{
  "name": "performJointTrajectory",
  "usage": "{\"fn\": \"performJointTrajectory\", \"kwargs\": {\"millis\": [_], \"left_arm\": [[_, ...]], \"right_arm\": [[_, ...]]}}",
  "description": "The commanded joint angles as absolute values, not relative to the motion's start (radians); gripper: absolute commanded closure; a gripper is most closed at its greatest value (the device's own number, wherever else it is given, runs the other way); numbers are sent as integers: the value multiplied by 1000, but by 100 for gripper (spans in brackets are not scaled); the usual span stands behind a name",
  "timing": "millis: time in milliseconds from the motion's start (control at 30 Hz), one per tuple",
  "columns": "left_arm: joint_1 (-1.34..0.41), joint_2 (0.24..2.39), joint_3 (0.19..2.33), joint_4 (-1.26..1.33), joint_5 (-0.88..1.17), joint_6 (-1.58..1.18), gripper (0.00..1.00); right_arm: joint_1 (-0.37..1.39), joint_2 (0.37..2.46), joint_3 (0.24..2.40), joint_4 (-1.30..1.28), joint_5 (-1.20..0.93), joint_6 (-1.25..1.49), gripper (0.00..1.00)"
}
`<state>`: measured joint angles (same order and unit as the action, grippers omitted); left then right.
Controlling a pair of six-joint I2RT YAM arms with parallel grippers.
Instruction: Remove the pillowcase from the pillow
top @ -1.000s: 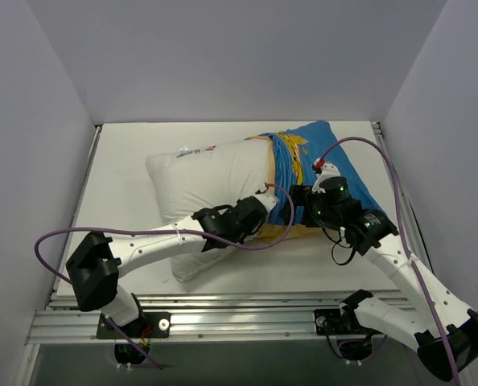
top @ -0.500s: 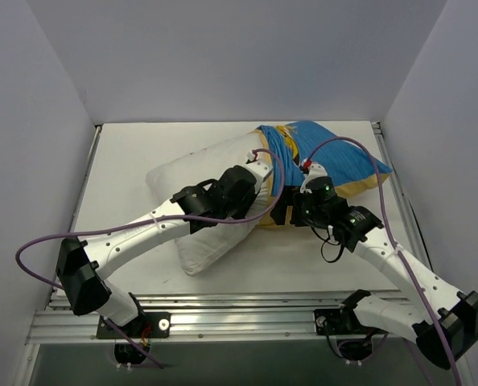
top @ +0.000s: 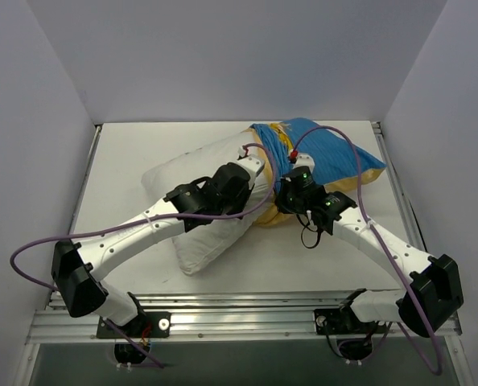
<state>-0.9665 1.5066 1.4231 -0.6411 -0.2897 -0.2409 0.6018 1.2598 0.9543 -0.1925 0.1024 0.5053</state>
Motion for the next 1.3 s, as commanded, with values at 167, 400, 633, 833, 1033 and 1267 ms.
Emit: {"fn": "performJointTrajectory", "kwargs": {"millis": [167, 400, 633, 833, 1033, 1267], "left_arm": [[-901, 1221, 1370, -724, -340, -345, 98], [-735, 1060, 1324, -915, -423, -324, 98], [-607, 979, 1328, -1003, -454, -264, 98], [-609, 902, 1181, -988, -245, -330, 98], [-612, 891, 1146, -898, 0, -436, 82], [-601, 1168, 1450, -834, 104, -442, 6]], "right_arm": [[370, 1321, 1093, -251, 262, 500, 100], [85, 1382, 1280, -333, 180, 492, 100], [-75, 1459, 1439, -374, 68, 517, 100], [-57, 1399, 1324, -370, -26, 499, 100], [-57, 1254, 1102, -385, -164, 416, 86], [-37, 1103, 1051, -417, -304, 394, 36]]}}
